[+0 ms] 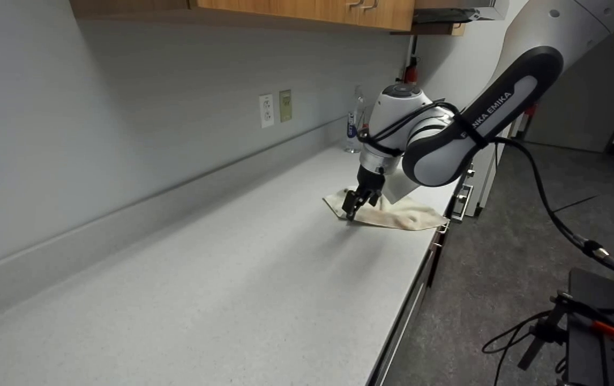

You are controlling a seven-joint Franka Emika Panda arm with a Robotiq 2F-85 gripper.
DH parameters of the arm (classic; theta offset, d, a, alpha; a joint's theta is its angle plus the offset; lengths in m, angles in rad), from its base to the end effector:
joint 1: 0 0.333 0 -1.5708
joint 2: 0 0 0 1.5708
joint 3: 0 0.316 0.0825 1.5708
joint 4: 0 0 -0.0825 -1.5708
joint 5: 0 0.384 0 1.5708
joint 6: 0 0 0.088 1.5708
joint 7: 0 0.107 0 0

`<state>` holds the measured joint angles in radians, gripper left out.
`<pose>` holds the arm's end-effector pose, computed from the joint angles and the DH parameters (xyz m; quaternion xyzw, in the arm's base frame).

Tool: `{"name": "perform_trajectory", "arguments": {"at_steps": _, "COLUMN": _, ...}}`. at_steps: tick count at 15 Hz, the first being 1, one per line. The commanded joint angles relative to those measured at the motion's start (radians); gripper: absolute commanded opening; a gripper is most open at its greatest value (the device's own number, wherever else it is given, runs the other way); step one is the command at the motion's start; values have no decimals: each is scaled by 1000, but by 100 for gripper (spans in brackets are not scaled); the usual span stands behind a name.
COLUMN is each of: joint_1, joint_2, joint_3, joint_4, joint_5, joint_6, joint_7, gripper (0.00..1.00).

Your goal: Lay the cloth flat on the countertop

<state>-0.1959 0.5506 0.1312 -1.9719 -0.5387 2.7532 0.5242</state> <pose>0.6318 -0.0236 0.2110 0.9856 -0.0695 0.1387 0.0674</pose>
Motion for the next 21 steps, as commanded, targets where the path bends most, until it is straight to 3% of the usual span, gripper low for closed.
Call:
{"name": "perform_trajectory", "arguments": {"at_steps": 1, "joint_1": 112, "joint_2": -11, "joint_3": -112, "joint_4": -11, "joint_5": 123, "joint_6": 26, "joint_7": -83, "gripper": 100}}
{"name": "perform_trajectory", "arguments": {"at_steps": 6, "joint_1": 254, "joint_2": 33, "joint_3": -281, "joint_4": 18, "joint_5": 142, "joint_6": 33, "joint_7": -95, "gripper": 100}}
{"name": "perform_trajectory", "arguments": {"at_steps": 9, "joint_1": 291, "joint_2": 61, "joint_3": -327, "joint_4": 27, "joint_5": 138, "joint_6": 44, "joint_7": -124, "gripper": 100}}
{"name": "perform_trajectory", "arguments": {"at_steps": 21, "joint_1": 306, "joint_2": 146, "joint_3": -354, "joint_4": 94, "joint_5": 158, "joint_6": 81, "joint_7": -254, "gripper": 100}}
